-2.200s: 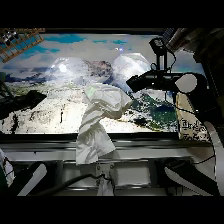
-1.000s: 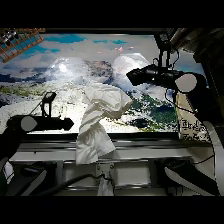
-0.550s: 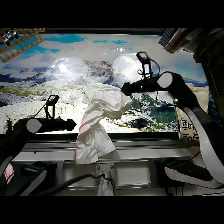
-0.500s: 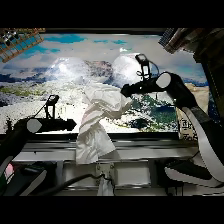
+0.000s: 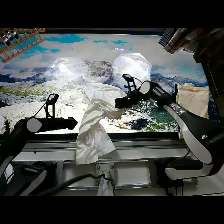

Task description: Fold the clothes and pants, and hang the long-sleeved shirts on hangers.

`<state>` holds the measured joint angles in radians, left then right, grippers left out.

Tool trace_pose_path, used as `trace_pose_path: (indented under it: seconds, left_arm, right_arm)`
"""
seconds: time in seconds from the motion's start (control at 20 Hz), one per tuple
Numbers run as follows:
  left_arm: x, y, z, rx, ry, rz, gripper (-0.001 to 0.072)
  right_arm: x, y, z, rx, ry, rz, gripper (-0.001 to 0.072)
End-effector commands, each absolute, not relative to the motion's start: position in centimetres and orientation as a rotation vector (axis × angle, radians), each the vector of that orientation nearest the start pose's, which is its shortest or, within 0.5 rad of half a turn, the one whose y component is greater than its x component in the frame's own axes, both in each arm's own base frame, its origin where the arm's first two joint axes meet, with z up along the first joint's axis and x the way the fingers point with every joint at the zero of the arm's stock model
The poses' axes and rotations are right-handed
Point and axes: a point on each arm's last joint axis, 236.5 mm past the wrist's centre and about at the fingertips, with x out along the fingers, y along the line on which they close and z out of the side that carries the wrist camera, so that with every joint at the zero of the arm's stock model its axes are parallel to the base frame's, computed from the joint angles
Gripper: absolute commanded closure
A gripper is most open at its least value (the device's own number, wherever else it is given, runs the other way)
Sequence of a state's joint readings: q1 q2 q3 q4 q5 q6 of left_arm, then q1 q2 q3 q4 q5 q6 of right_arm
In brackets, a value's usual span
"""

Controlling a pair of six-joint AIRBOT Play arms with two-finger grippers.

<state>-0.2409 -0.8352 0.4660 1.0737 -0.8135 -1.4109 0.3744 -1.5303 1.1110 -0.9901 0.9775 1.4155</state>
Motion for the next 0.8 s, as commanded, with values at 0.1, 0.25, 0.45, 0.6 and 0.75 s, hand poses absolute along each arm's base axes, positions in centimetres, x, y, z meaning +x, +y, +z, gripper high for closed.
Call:
trace_pose_path:
  seconds: [0.1,0.25,0.45,0.6,0.75]
  left_arm:
    - [25.8,-15.5,-5.0,-0.272,1.151,-0.442,0.0131]
    - [26.1,-16.6,-6.5,-0.307,1.182,-0.471,0.0132]
    - [24.7,-16.8,-9.2,-0.298,1.293,-0.483,0.0135]
    - [24.1,-17.5,-9.3,-0.269,1.302,-0.517,0.0203]
    - [24.6,-19.0,-9.1,-0.203,1.234,-0.556,0.0384]
  right_arm:
    - [36.0,26.3,-5.9,0.192,1.336,0.59,0.0691]
    - [37.0,26.5,-3.6,0.179,1.278,0.608,0.0691]
    - [36.8,26.7,-3.2,0.172,1.288,0.621,0.0691]
    - [36.7,26.7,-3.1,0.175,1.291,0.622,0.0691]
    - [36.6,26.8,-3.1,0.179,1.294,0.626,0.0691]
